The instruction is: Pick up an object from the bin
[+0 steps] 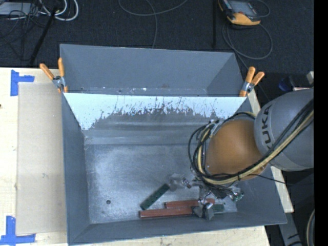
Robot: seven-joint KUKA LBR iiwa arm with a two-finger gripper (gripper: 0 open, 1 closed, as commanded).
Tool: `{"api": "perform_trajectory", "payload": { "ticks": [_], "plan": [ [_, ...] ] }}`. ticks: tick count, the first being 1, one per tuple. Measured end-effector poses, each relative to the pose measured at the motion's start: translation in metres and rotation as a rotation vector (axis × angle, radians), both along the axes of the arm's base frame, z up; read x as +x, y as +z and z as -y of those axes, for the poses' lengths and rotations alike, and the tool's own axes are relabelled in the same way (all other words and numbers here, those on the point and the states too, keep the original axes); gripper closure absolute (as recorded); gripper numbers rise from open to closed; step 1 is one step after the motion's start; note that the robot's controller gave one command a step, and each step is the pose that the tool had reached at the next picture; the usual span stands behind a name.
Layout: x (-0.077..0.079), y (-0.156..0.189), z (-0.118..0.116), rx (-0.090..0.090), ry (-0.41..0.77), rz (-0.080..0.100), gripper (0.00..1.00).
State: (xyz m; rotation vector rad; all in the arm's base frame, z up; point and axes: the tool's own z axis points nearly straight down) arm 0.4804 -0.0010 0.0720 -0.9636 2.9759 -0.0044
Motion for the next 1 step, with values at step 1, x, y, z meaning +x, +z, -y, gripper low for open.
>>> {"api": "perform_trajectory", "payload": {
  "ticks": [1],
  "plan": [
    [0.0423, -0.0019, 0.0304, 0.002, -0.356, -0.012, 0.00]
  ]
}}
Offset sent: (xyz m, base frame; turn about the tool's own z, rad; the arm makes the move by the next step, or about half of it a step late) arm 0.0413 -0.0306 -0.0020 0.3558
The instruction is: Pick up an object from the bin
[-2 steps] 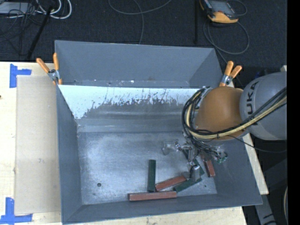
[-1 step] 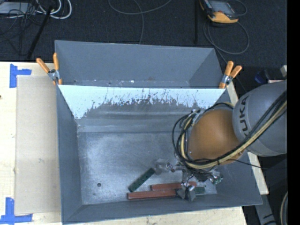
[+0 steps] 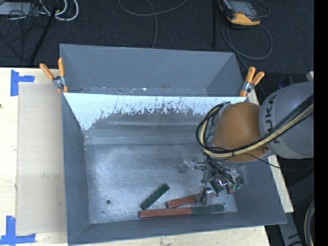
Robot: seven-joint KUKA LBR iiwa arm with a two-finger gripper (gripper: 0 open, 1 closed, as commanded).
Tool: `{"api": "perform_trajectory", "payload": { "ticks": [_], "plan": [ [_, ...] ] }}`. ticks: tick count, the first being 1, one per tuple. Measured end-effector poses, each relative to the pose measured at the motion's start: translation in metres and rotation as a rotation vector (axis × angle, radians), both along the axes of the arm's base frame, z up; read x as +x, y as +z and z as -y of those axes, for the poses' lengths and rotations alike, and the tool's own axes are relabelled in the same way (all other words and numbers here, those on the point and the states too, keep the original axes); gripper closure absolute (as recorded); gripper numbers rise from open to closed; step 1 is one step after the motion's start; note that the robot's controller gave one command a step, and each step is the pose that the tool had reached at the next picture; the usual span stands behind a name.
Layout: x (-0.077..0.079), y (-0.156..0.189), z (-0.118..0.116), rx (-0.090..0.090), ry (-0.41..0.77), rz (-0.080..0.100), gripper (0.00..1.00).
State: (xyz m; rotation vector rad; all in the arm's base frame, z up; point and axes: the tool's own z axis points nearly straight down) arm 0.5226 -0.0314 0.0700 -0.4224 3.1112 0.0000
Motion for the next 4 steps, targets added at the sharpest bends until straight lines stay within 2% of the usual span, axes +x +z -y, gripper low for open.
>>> {"api": "perform_trajectory", "payload": {
  "ticks": [1, 2, 3, 4],
  "plan": [
    [-0.001, 0.001, 0.000, -0.001, 0.004, -0.005, 1.00],
    [0.000, 0.000, -0.001, 0.000, 0.006, 0.000, 0.00],
    [-0.024, 0.000, -0.005, 0.000, 0.149, -0.003, 0.00],
    [-0.017, 0.004, -0.014, 0.000, -0.046, -0.002, 0.00]
  ]
}}
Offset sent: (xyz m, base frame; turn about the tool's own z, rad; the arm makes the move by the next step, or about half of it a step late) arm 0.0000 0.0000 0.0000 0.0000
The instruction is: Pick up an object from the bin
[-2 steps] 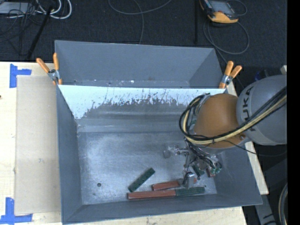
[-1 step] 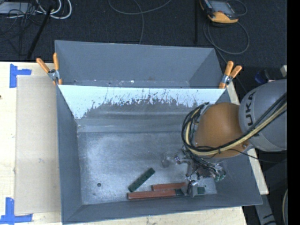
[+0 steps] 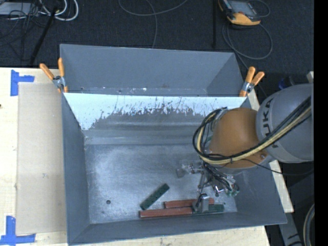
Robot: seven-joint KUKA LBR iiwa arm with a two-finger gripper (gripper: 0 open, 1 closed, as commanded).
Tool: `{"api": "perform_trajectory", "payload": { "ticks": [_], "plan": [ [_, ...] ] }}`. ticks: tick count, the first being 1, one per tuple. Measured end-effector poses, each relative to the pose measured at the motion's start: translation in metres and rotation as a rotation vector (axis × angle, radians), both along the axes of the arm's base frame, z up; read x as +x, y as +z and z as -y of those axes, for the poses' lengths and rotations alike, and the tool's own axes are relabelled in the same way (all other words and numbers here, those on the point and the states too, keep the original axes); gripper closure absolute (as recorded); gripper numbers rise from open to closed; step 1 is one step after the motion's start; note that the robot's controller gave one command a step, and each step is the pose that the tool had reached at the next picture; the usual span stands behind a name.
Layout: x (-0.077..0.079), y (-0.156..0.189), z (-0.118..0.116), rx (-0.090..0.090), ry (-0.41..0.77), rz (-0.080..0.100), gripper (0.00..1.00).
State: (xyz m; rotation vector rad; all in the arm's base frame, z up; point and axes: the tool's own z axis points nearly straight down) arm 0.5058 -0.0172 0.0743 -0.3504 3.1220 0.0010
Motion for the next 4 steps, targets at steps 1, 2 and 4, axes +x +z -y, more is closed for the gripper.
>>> {"api": "perform_trajectory", "payload": {
  "ticks": [1, 2, 4],
  "plan": [
    [0.014, -0.004, -0.087, 0.004, 0.054, 0.002, 0.00],
    [0.013, -0.004, -0.083, -0.001, 0.050, -0.002, 1.00],
    [0.021, 0.172, -0.122, 0.001, 0.350, 0.008, 1.00]
  ]
}}
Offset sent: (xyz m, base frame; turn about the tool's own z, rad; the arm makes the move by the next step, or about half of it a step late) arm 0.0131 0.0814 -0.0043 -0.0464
